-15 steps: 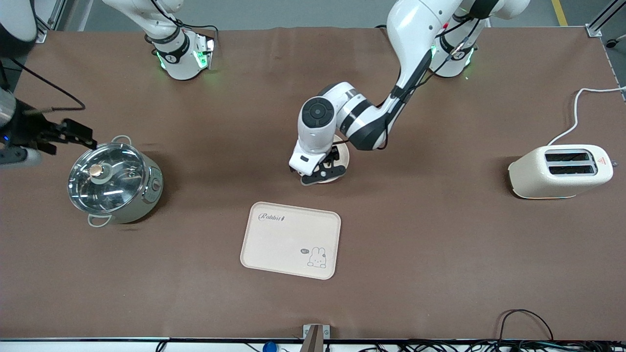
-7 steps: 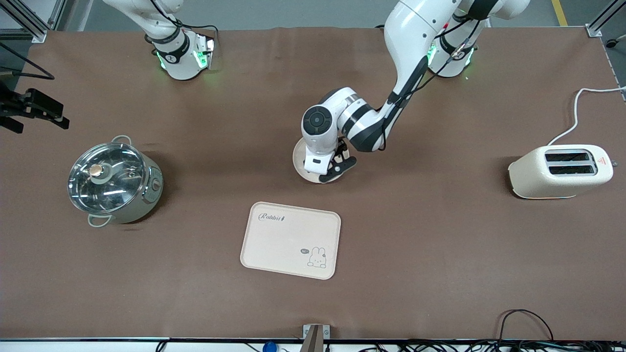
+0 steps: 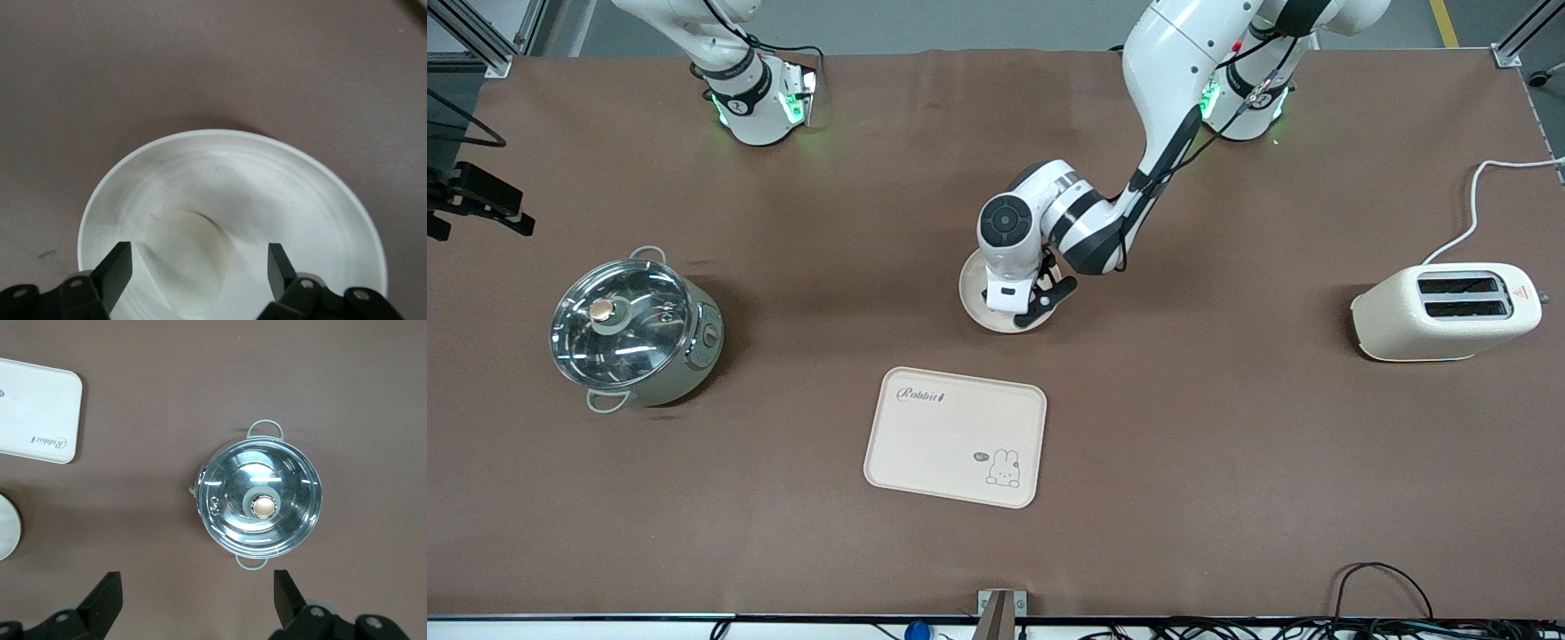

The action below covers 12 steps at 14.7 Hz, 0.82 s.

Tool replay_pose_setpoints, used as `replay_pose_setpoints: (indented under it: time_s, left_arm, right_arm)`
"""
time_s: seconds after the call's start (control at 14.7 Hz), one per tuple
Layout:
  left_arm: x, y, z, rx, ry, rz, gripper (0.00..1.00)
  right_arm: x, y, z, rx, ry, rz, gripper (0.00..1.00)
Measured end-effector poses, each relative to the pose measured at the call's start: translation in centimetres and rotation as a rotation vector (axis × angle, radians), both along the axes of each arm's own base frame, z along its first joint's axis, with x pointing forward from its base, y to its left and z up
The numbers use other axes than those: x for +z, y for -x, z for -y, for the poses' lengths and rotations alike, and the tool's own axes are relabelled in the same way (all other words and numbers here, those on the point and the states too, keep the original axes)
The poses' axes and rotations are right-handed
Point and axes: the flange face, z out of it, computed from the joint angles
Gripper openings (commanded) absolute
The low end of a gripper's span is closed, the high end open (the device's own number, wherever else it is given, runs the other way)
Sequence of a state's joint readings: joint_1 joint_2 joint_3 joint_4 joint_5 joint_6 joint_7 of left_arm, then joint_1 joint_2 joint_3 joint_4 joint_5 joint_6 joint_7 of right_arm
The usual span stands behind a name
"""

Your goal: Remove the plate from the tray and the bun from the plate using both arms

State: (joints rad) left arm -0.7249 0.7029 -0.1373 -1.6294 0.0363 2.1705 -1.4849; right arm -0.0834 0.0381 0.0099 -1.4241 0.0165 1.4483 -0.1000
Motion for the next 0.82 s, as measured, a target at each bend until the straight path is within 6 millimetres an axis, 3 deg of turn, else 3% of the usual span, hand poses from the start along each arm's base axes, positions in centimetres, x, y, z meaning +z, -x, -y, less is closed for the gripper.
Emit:
replay_pose_setpoints:
  time_s: [0.2,0.41,0.61,0.82]
  left_arm:
    - [-0.71,0.25,-0.21,0.008,-0.005,-0.004,0.79]
    - [-1.14,0.30,-0.14,0.025,0.014,-0.006,0.51]
    - [-1.17,0.31,-0.09,0.047,0.031,-0.019,0.30]
    - [-0.93,-0.24,-0.37,0.060,0.038,-0.016,0.20]
  right_arm:
    - [-0.22,-0.08,0.37,-0.100,0.003,-0.006,1.00]
    - [-0.42,-0.25,-0.27,-0.147,0.004,-0.011,1.00]
    - [-0.40,-0.25,-0.16,-0.122,0.004,-0.009,1.00]
    - [-0.41,-0.19,0.43,-0.103,0.004,-0.010,1.00]
